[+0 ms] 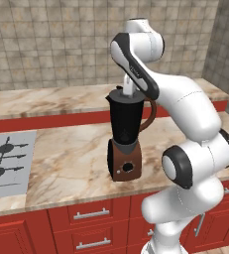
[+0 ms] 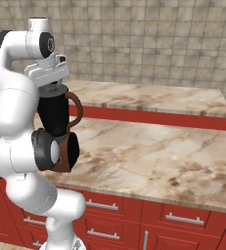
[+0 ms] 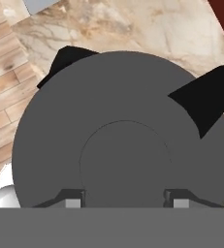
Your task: Close the lid blender by securely placing the lid on top.
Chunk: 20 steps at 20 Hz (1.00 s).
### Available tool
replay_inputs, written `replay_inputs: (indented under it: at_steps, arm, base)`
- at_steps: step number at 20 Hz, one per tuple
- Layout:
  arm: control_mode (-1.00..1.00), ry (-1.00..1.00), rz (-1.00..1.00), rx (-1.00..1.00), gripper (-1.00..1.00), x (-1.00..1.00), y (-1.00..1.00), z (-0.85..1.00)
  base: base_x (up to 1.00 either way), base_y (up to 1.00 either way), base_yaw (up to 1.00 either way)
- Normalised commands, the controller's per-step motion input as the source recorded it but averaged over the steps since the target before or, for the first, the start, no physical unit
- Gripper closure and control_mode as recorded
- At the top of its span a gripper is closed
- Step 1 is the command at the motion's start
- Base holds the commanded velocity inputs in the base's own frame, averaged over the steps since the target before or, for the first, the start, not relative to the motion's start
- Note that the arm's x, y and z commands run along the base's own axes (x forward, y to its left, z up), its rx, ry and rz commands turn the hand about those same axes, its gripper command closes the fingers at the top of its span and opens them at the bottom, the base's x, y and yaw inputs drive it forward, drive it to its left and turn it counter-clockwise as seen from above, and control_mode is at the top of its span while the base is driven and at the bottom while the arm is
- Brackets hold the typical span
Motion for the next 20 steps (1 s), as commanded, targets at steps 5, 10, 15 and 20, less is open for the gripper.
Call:
replay_inputs:
  at_steps: [5, 10, 15, 20]
  arm:
    - [-1.0, -0.01, 0.02, 0.0, -1.0, 0.0, 0.02, 0.0]
    - [-1.0, -0.07, 0.02, 0.0, -1.0, -0.09, 0.01, 0.02]
    - [-1.0, -0.13, 0.0, 0.0, -1.0, -0.21, 0.0, 0.28]
    - [-1.0, -0.12, 0.0, 0.0, -1.0, -0.26, 0.0, 0.55]
  base:
    - [0.0, 0.0, 0.0]
    - [0.0, 0.0, 0.0]
    - [0.0, 0.0, 0.0]
    - [0.0, 0.0, 0.0]
